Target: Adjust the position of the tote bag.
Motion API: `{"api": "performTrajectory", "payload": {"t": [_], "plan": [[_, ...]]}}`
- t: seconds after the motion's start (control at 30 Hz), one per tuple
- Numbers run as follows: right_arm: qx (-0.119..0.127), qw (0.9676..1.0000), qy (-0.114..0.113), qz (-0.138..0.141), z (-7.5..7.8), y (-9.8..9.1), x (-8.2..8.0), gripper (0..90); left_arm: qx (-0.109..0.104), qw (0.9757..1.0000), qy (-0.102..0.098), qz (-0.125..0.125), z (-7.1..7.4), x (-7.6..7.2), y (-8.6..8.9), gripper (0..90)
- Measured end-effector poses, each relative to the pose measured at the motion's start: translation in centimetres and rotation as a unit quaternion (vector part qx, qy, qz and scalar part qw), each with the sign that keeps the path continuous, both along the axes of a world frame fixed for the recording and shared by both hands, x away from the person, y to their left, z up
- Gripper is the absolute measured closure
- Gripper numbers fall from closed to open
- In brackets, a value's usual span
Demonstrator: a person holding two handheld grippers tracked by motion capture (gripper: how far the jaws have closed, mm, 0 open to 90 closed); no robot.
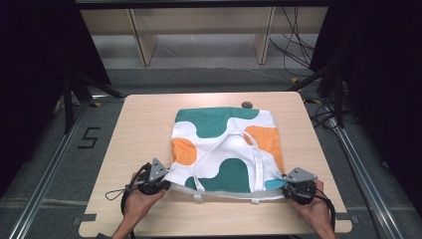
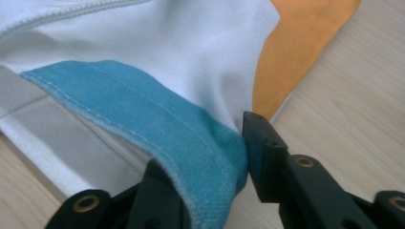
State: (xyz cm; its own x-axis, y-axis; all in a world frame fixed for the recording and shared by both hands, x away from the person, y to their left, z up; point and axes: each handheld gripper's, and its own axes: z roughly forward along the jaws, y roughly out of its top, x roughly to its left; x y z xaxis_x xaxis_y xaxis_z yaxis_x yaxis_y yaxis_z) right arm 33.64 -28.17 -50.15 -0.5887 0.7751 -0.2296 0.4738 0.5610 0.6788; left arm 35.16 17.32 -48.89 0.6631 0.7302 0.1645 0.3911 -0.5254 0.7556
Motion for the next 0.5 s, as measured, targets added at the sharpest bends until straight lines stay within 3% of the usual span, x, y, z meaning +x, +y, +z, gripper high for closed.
{"api": "performTrajectory", "payload": {"t": [0.03, 0.07, 0.1, 0.13, 0.17, 0.2, 0.23, 0.37, 0.4, 0.5], "plan": [[0.004, 1.0, 0.0, 0.002, 0.2, -0.2, -0.1, 72.6, -0.001, 1.0, -0.001, 0.001, 0.0, 0.0, 0.0, 73.2], [0.001, 1.0, -0.005, 0.008, 0.3, -0.3, -0.1, 74.0, -0.026, 0.9995, 0.003, 0.017, -0.2, -0.2, -0.3, 73.3], [0.006, 0.9999, -0.007, 0.004, 0.5, -0.4, -0.2, 75.8, -0.005, 1.0, 0.006, 0.003, 0.0, -0.2, -0.1, 73.5], [0.006, 0.9999, -0.013, 0.005, 0.8, -0.5, -0.4, 76.8, 0.002, 1.0, -0.001, -0.001, 0.0, -0.2, -0.1, 73.7], [0.009, 0.9998, -0.019, 0.003, 0.9, -0.5, -0.4, 77.4, -0.016, 0.9998, 0.002, 0.008, -0.1, -0.3, -0.3, 73.8], [0.012, 0.9996, -0.024, 0.003, 1.0, -0.6, -0.4, 78.0, 0.003, 1.0, 0.002, -0.002, 0.0, -0.4, -0.1, 73.8], [0.01, 0.9996, -0.027, 0.007, 1.1, -0.6, -0.4, 78.5, -0.006, 1.0, 0.004, 0.002, 0.0, -0.5, -0.3, 73.9], [0.017, 0.9994, -0.028, 0.01, 1.3, -0.8, -0.8, 80.1, -0.007, 1.0, 0.002, -0.004, 0.1, -0.9, -0.3, 74.0], [0.019, 0.9993, -0.027, 0.016, 1.4, -0.9, -0.9, 80.4, 0.003, 0.9997, -0.014, -0.019, 0.3, -0.7, -0.2, 74.0], [0.046, 0.9984, -0.031, 0.008, 1.9, -1.0, -1.6, 81.2, 0.0, 0.9997, -0.017, -0.02, 0.4, -1.1, -0.1, 74.1]]}}
